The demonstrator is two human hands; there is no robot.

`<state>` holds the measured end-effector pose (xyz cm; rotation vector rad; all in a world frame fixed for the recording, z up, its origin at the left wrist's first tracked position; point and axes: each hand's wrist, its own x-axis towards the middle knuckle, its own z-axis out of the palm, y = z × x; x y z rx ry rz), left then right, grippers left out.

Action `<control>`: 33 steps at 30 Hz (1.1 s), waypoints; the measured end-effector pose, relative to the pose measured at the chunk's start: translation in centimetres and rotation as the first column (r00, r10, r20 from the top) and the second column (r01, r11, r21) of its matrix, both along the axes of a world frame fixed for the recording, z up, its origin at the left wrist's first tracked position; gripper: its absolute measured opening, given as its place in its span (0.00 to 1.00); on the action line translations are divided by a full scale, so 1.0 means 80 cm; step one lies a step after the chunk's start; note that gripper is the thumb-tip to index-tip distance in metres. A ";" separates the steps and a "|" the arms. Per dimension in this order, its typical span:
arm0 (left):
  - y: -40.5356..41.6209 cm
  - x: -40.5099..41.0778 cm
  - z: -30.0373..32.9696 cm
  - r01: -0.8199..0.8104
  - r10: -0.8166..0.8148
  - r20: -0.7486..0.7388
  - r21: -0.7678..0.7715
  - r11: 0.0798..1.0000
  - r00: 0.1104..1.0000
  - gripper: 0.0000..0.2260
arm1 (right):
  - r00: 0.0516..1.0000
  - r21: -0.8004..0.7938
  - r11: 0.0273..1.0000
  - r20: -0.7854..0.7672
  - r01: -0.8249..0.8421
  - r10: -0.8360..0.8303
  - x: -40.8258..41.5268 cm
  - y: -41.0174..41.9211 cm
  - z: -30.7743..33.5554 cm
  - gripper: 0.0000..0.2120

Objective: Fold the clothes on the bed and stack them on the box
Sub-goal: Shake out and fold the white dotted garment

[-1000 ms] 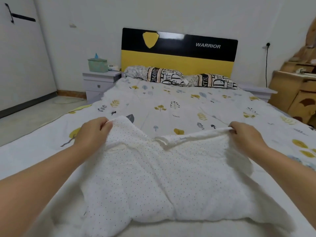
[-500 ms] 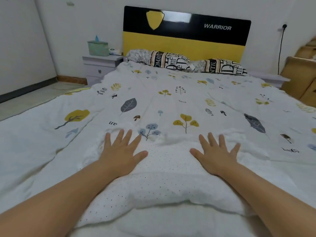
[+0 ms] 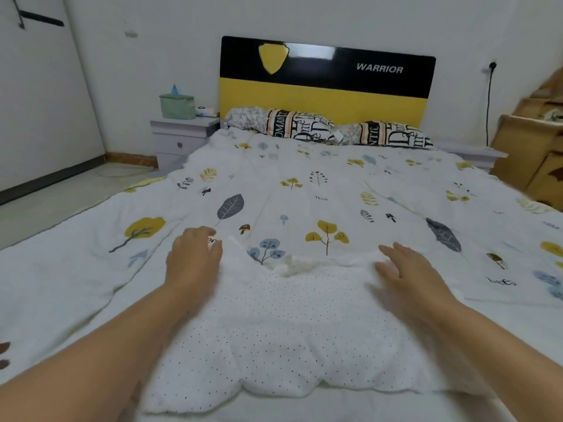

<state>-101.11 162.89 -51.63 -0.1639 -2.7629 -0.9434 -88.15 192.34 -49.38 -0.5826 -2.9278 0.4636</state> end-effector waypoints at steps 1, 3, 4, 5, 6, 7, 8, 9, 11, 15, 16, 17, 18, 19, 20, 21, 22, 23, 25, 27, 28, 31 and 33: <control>-0.006 -0.007 0.006 -0.048 0.049 0.008 -0.068 0.997 0.999 0.17 | 0.999 0.005 1.000 -0.035 0.002 -0.002 0.015 -0.001 0.004 0.23; -0.014 -0.016 0.008 -0.044 0.063 0.162 -0.122 0.992 0.985 0.19 | 1.000 -0.009 1.000 -0.023 0.002 -0.002 0.039 -0.006 0.002 0.22; -0.013 -0.019 0.009 -0.020 0.042 0.253 -0.090 0.996 0.966 0.20 | 1.000 -0.017 1.000 0.005 0.004 -0.004 0.047 -0.010 -0.002 0.21; -0.012 -0.021 0.009 -0.010 0.024 0.307 -0.047 0.999 0.951 0.21 | 0.999 -0.018 1.000 0.035 0.005 -0.004 0.053 -0.014 -0.007 0.21; -0.011 -0.022 0.012 -0.015 0.019 0.334 -0.016 1.000 0.942 0.20 | 0.998 -0.008 1.000 0.061 0.000 0.000 0.056 -0.017 -0.011 0.19; -0.011 -0.026 0.016 -0.022 0.018 0.355 0.008 1.000 0.935 0.15 | 0.996 0.008 1.000 0.087 -0.006 0.005 0.057 -0.019 -0.015 0.18; -0.010 -0.027 0.022 -0.024 0.019 0.387 0.008 1.000 0.922 0.12 | 0.994 0.027 1.000 0.111 -0.010 0.007 0.058 -0.020 -0.018 0.18; -0.010 -0.027 0.029 -0.024 0.027 0.428 -0.011 1.000 0.903 0.11 | 0.991 0.045 0.999 0.134 -0.011 0.004 0.058 -0.020 -0.022 0.19; -0.008 -0.023 0.043 -0.011 0.039 0.485 -0.061 0.998 0.874 0.13 | 0.986 0.080 0.997 0.166 -0.010 -0.004 0.059 -0.017 -0.028 0.21; 0.004 -0.007 0.054 0.099 -0.105 0.203 0.037 0.994 0.974 0.14 | 0.982 0.080 0.997 0.191 -0.013 -0.003 0.064 -0.017 -0.030 0.22; 0.005 0.004 0.053 0.155 -0.156 0.025 0.051 0.987 0.987 0.12 | 0.981 0.079 0.997 0.195 -0.013 -0.002 0.065 -0.017 -0.029 0.22; 0.001 0.018 0.052 0.237 -0.235 -0.182 -0.009 0.971 0.955 0.09 | 0.980 0.083 0.996 0.197 -0.015 -0.002 0.066 -0.018 -0.028 0.22; -0.005 0.032 0.049 0.327 -0.363 -0.338 -0.159 0.932 0.869 0.06 | 0.981 0.092 0.996 0.196 -0.016 -0.003 0.067 -0.018 -0.028 0.22; -0.012 0.045 0.048 0.399 -0.515 -0.397 -0.340 0.851 0.760 0.07 | 0.981 0.104 0.994 0.195 -0.018 -0.002 0.068 -0.019 -0.027 0.22; -0.018 0.056 0.039 0.462 -0.667 -0.364 -0.508 0.727 0.650 0.09 | 0.981 0.110 0.994 0.196 -0.021 -0.001 0.069 -0.020 -0.026 0.22; -0.022 0.067 0.032 0.518 -0.762 -0.219 -0.617 0.593 0.610 0.10 | 0.980 0.113 0.993 0.197 -0.022 0.000 0.070 -0.021 -0.024 0.22; -0.024 0.077 0.028 0.566 -0.771 -0.055 -0.646 0.512 0.634 0.15 | 0.980 0.113 0.993 0.200 -0.022 -0.001 0.070 -0.022 -0.023 0.22; -0.024 0.085 0.028 0.592 -0.732 0.037 -0.617 0.519 0.680 0.22 | 0.978 0.112 0.993 0.208 -0.021 -0.003 0.071 -0.023 -0.021 0.22; -0.018 0.092 0.029 0.576 -0.647 0.032 -0.491 0.654 0.762 0.37 | 0.978 0.114 0.993 0.210 -0.020 -0.004 0.072 -0.025 -0.017 0.22; -0.001 0.093 0.032 0.516 -0.572 -0.088 -0.334 0.789 0.816 0.48 | 0.985 0.143 0.990 0.170 -0.005 -0.019 0.072 -0.028 -0.015 0.23; 0.007 0.094 0.028 0.489 -0.547 -0.112 -0.326 0.809 0.830 0.52 | 0.988 0.160 0.987 0.150 0.013 -0.037 0.072 -0.029 -0.015 0.24; 0.027 0.108 0.000 0.567 -0.566 0.138 -0.415 0.712 0.813 0.54 | 0.968 0.152 0.988 0.247 0.004 -0.042 0.071 -0.026 -0.021 0.26; 0.034 0.118 -0.020 0.671 -0.562 0.370 -0.465 0.578 0.740 0.61 | 0.937 0.064 0.997 0.349 -0.033 0.009 0.073 -0.021 -0.028 0.26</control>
